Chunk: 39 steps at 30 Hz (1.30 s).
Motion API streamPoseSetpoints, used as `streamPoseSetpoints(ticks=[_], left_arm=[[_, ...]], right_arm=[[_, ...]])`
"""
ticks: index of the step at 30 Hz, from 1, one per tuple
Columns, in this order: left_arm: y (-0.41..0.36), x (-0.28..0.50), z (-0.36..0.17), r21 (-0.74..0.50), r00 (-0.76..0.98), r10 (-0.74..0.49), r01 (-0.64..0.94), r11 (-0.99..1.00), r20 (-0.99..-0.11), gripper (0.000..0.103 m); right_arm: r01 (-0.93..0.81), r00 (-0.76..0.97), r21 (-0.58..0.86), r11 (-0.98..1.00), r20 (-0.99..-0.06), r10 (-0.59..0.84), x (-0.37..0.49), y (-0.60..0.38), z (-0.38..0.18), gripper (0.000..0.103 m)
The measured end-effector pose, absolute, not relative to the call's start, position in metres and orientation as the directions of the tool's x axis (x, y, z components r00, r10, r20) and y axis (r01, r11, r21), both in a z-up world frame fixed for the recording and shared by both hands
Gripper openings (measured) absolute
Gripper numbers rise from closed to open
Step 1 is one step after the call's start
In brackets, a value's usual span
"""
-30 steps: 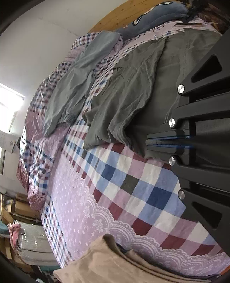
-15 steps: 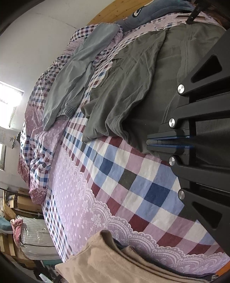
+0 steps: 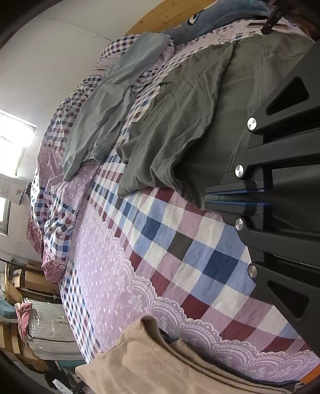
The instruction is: Fold clothes
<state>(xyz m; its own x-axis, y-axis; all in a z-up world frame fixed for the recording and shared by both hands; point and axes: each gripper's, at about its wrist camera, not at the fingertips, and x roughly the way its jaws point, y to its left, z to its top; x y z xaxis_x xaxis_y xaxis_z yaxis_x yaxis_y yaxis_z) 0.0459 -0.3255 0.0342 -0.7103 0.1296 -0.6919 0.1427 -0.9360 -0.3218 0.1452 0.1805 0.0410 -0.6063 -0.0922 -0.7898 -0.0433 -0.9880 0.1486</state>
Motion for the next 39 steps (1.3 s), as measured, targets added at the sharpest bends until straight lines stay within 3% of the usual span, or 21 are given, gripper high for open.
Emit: streamPoseSetpoints(ticks=[18,26,39], left_arm=[[-0.360,0.074,0.089,-0.453,-0.869,0.140,0.105,-0.885,-0.475,0.001],[-0.366,0.054,0.103,-0.462,-0.877,0.129,0.114,-0.880,-0.463,0.001],[-0.360,-0.047,0.107,-0.401,-0.842,0.155,0.078,-0.913,-0.517,0.001]], right_arm=[[-0.080,-0.792,0.056,-0.995,-0.610,0.029,0.164,0.167,0.101,0.001],[-0.086,-0.814,0.029,-0.996,-0.578,0.053,0.133,0.157,0.118,0.001],[-0.060,-0.803,-0.024,-0.998,-0.592,0.062,0.041,0.171,0.121,0.001]])
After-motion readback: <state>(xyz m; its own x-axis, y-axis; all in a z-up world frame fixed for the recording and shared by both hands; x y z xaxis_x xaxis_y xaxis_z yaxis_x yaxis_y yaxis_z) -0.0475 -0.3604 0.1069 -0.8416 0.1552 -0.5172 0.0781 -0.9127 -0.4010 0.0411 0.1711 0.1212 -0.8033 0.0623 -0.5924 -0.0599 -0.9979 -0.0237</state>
